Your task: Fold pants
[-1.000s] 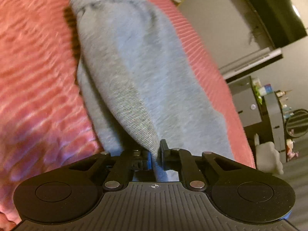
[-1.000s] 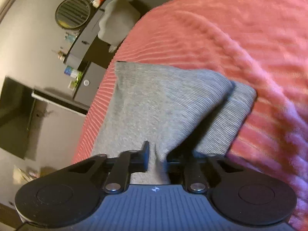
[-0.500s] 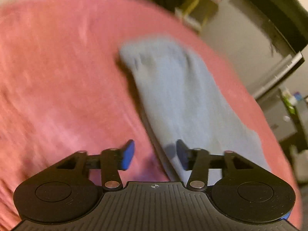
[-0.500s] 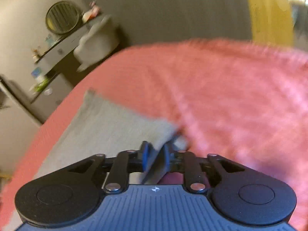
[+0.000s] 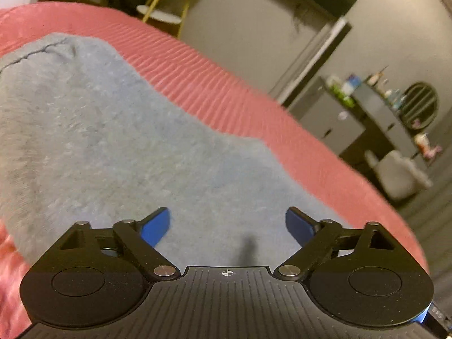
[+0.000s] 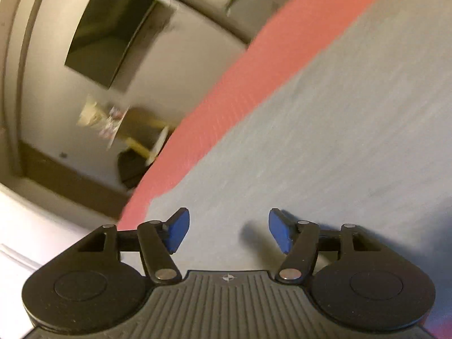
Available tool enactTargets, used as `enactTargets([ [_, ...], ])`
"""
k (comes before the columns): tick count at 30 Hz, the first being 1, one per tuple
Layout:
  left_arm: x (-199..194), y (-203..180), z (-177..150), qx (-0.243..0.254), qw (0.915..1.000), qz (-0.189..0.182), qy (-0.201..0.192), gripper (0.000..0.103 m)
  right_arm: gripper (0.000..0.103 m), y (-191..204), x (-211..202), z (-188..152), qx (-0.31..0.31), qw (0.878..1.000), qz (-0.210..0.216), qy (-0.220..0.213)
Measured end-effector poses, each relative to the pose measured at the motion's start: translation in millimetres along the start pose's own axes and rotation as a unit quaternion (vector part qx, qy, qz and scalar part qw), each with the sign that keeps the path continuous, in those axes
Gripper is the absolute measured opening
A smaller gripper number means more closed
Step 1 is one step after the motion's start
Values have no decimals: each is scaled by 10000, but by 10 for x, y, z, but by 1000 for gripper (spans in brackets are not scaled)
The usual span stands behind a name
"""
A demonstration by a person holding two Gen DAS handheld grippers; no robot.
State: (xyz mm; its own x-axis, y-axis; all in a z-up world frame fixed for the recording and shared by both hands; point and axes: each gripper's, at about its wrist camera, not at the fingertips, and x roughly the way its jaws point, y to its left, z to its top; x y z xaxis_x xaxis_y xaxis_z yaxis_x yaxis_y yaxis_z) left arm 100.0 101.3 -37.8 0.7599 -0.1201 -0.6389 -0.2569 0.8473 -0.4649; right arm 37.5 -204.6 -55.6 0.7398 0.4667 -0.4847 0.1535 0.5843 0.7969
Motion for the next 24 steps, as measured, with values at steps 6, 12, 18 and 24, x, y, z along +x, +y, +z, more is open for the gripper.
enactTargets([
  [6,-39,390,58,594,9951,755,-232,72,37,-438,-119,240,307,9990,312,-90],
  [12,-205,564,222,691,9946,768,-115,51,20,-1288,-1075,593,933,9882,-446,-1128],
  [18,-410,548,274,790,9767,1980,-225,59,21,-1688,-2226,591,1612,9395,-1851,-2389],
  [24,-584,105,64,1555,9089,3847,-412,78,36,-1527,-2648,250,2066,9011,-2666,-2724],
])
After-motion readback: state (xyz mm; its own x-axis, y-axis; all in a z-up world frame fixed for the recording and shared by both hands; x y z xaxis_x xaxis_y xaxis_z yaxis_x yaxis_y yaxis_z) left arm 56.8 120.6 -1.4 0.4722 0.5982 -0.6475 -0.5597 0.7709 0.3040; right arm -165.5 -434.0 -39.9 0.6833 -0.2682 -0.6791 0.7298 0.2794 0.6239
